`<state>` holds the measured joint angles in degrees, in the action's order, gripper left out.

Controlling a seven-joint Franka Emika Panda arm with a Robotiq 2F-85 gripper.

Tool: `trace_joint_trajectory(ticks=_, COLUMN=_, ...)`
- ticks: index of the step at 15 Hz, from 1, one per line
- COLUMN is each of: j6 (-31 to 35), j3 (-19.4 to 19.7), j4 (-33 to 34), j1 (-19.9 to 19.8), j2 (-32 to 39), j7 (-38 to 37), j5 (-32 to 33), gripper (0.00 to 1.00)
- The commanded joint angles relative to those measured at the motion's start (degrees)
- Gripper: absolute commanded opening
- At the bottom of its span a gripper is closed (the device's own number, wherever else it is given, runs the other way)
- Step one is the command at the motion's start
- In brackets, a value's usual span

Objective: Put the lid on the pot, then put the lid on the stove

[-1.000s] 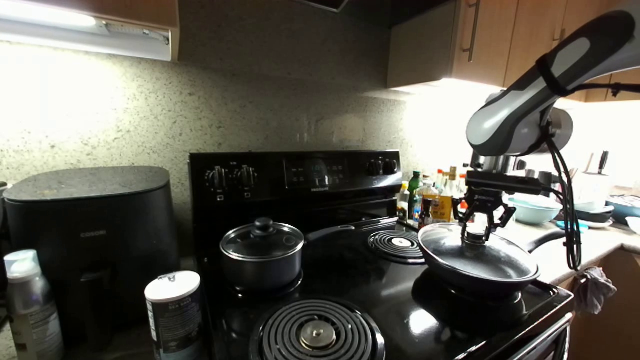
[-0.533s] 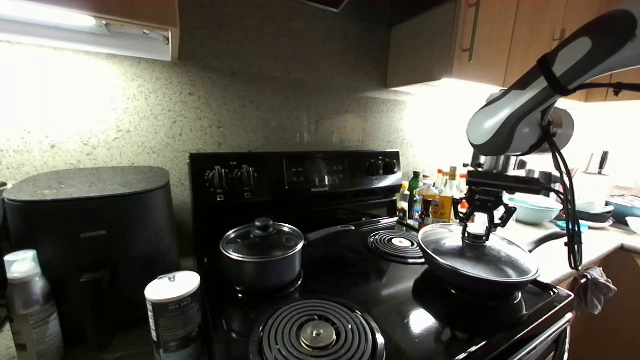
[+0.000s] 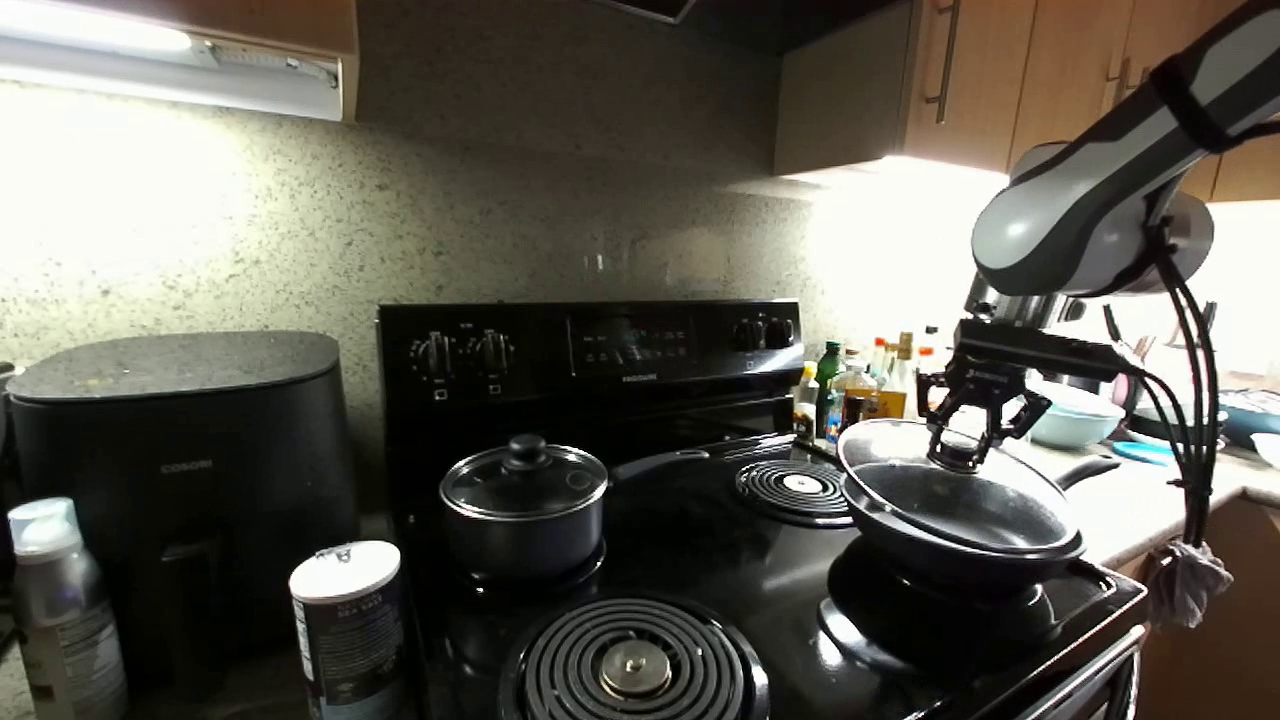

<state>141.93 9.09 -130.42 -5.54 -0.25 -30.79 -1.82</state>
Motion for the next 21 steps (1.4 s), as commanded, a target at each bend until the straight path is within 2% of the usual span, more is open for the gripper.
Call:
trace_joint_trajectory(ticks=1, j6=-0.3, j3=-0.8, j4=-0.6, j1=-0.8, j2=-1.0, j7=0.1, j5=-0.1, gripper=0.50)
trace_joint_trajectory(ticks=4, j6=-0.4, j3=-1.0, j4=-1.3, j1=-1.0, j2=-1.9, j7=0.1, j5=-0.2, gripper=0.50)
trace_joint_trajectory(ticks=5, j6=-0.4, j3=-1.0, j4=-1.4, j1=-1.0, j2=-1.9, j7=0.1, j5=-0.2, gripper=0.25)
trace_joint_trajectory(ticks=9, j6=1.2, j3=-3.3, j4=-3.3, j1=0.8, j2=-2.6, j7=-0.6, j5=5.2, gripper=0.25)
trace_joint_trajectory(ticks=15, j6=1.3, j3=-9.1, j4=-6.1, j1=4.8, j2=-2.8, j7=-5.3, j5=22.0, gripper=0.25)
trace_joint_trajectory(ticks=17, j6=1.7, j3=-10.6, j4=-6.7, j1=6.1, j2=-2.3, j7=-6.7, j5=25.1, gripper=0.25)
trace_joint_trajectory(ticks=19, j6=0.9, j3=-11.2, j4=-6.9, j1=6.7, j2=-2.1, j7=-6.8, j5=25.5, gripper=0.25)
trace_joint_trajectory(ticks=20, j6=-0.1, j3=-11.0, j4=-6.0, j1=6.7, j2=-1.0, j7=-5.6, j5=23.3, gripper=0.50)
trace_joint_trajectory(ticks=21, j6=-0.1, j3=-11.3, j4=-6.2, j1=6.9, j2=-1.0, j7=-5.6, j5=23.4, gripper=0.50)
